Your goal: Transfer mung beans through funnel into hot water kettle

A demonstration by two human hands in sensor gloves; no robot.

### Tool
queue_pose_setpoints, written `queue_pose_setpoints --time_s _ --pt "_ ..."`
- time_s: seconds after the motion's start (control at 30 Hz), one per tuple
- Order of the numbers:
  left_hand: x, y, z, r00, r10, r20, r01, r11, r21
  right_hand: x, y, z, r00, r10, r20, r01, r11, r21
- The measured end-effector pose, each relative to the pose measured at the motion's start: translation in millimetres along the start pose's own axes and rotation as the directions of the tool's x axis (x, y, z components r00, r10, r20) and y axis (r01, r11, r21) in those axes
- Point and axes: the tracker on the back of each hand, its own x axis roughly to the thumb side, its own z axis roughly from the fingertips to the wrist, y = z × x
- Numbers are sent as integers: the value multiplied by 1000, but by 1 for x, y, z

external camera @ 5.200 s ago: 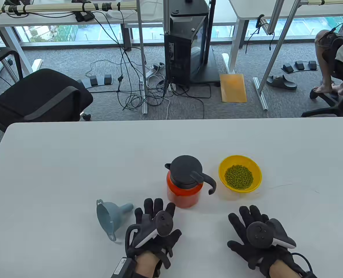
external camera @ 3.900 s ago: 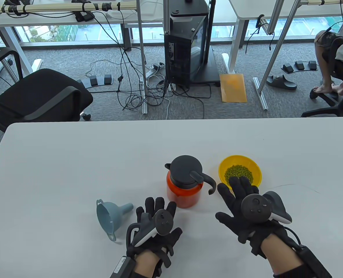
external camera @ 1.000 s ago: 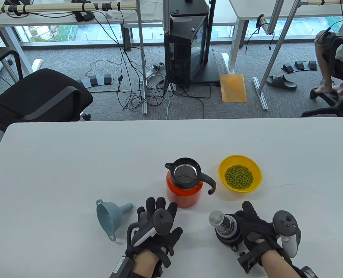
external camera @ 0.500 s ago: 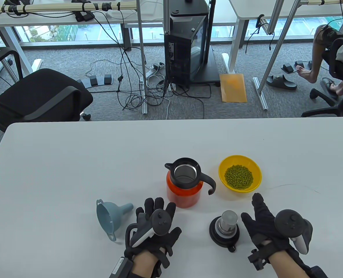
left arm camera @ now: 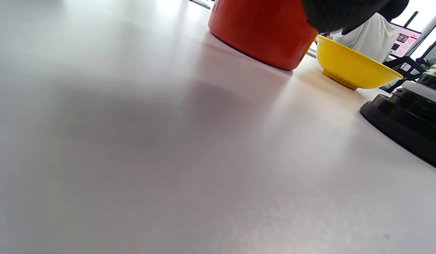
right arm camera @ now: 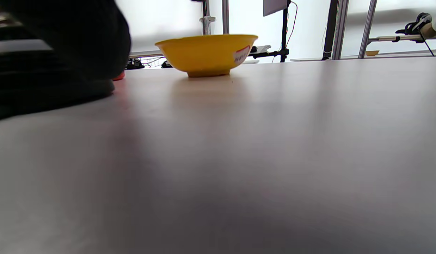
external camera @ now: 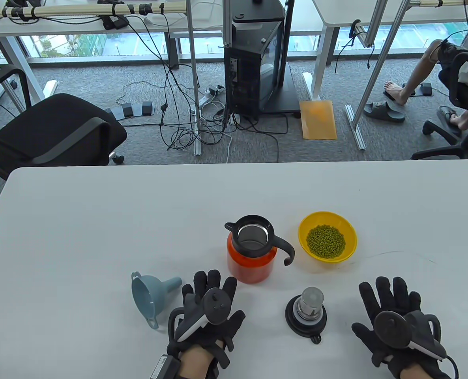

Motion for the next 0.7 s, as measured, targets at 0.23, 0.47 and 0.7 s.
queue_pose_setpoints --time_s 0.23,0.47,0.7 --pt "8 8 5 997 -62 -54 63 998 16 -1 3 -3 998 -62 9 63 995 -83" --pt "9 61 20 993 -87 -79 94 991 90 -16 3 -1 982 -190 -3 189 978 -94" --pt "-40 118 33 957 99 -271 -56 985 165 -17 3 -1 966 -257 32 259 962 -83"
